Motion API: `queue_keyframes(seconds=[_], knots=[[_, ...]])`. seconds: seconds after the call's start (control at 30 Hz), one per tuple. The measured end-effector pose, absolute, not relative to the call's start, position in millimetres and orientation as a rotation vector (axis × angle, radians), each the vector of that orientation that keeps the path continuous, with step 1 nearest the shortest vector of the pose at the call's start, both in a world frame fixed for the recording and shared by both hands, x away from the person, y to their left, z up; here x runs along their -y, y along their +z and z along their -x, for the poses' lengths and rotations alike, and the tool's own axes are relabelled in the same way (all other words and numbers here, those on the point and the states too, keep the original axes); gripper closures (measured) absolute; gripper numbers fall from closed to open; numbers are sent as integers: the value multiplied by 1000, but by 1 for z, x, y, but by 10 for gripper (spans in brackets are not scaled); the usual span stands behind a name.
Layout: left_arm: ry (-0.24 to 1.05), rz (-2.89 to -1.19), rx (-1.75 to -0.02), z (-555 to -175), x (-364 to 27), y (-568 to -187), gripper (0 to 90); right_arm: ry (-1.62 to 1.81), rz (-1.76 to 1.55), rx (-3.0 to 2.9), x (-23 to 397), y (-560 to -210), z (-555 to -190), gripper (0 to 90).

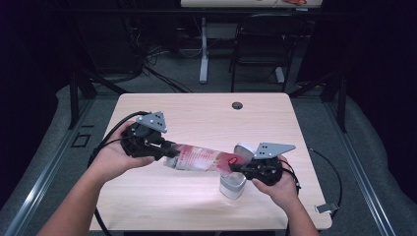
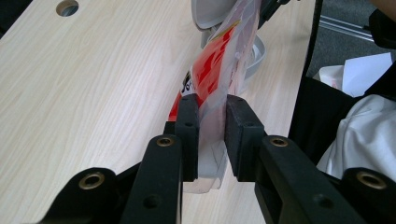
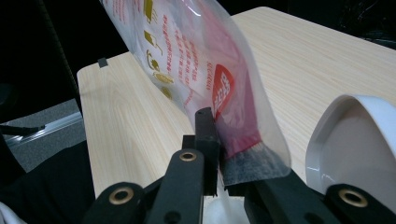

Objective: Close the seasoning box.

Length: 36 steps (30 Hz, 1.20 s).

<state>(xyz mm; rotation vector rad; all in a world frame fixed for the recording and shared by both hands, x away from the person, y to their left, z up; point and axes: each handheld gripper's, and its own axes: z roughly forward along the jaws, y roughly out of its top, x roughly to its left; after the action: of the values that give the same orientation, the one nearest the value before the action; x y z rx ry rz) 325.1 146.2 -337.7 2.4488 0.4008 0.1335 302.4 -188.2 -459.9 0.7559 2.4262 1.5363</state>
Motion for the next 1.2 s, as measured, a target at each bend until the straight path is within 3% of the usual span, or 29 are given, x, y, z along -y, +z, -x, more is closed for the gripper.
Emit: queue_keyframes(seconds=[1.2], knots=[[134,-2437,-388,-325,-143,-335,763,1539,-768,-2433,189,-464,-304,870]])
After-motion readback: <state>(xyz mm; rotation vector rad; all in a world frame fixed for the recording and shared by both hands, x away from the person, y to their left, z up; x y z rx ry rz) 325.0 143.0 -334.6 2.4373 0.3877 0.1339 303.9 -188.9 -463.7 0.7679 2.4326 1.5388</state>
